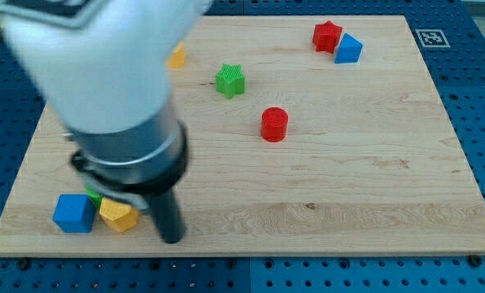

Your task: Point your arm at red circle

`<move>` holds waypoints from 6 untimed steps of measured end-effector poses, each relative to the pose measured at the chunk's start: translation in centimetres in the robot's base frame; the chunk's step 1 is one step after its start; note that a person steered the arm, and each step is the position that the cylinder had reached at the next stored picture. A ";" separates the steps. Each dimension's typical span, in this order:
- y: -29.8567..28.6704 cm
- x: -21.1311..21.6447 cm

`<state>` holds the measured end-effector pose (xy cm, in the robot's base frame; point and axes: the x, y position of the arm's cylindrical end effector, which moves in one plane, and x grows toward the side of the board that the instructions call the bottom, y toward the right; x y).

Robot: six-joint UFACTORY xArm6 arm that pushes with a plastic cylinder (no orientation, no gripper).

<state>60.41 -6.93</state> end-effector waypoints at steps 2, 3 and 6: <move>11.3 -5.2; 15.3 -10.1; 12.9 -18.1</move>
